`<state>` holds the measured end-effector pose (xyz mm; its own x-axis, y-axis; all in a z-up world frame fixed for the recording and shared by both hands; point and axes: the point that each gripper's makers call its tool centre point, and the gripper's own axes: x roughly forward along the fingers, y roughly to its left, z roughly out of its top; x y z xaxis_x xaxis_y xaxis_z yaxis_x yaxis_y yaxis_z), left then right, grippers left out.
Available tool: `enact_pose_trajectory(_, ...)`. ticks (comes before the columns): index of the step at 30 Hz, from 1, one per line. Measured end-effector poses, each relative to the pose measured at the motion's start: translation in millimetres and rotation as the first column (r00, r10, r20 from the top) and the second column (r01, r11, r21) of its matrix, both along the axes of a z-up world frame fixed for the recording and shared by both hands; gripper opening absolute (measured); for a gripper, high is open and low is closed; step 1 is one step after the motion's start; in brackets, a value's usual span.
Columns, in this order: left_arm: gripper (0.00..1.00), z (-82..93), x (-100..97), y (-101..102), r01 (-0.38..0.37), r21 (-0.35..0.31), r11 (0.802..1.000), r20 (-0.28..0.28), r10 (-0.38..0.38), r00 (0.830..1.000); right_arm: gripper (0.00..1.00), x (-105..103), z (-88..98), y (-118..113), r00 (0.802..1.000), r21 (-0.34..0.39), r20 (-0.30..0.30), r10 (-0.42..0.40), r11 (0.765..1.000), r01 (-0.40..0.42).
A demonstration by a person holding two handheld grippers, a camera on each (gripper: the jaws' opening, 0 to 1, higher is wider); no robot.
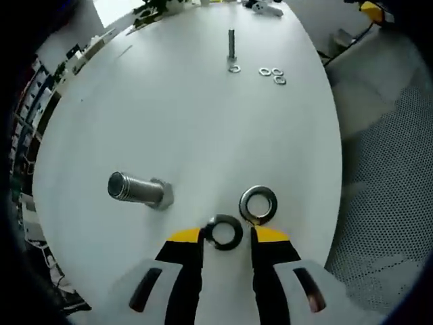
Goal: Place the washer onto the threaded stud by aligning its center hole with the stud, sliding it down to the base, and recovering from edge contact or off-axis alignment until the washer reaches the visible bottom stop.
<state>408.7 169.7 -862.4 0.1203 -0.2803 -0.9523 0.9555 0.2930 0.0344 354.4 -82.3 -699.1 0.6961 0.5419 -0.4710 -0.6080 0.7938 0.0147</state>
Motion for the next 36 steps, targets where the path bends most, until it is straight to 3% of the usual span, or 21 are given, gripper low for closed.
enact_pose_trajectory(8,0.25,-1.0,-1.5,7.0,0.068,0.069,0.995,-0.063,-0.064,0.996,0.55,1.0,1.3,-0.7,1.000,0.002,0.008,-0.002,1.000,0.002)
enact_pose_trajectory(13,0.25,-2.0,-1.9,7.8,0.116,0.088,0.989,-0.052,-0.112,0.992,0.55,1.1,1.7,-0.7,1.000,0.003,0.010,-0.003,1.000,0.003)
enact_pose_trajectory(16,0.25,-2.7,-1.0,7.2,0.089,0.104,0.991,-0.061,-0.083,0.995,0.55,1.0,1.6,-0.8,1.000,0.006,0.008,-0.004,1.000,0.004)
enact_pose_trajectory(28,0.25,-3.6,-2.1,5.8,0.146,0.144,0.979,-0.068,-0.138,0.988,0.55,1.5,2.3,-1.5,1.000,0.004,0.013,-0.008,1.000,0.008)
enact_pose_trajectory(36,0.20,-3.4,-0.9,6.5,0.116,0.151,0.982,-0.066,-0.107,0.992,0.55,2.1,3.0,-1.7,1.000,0.004,0.017,-0.010,1.000,0.010)
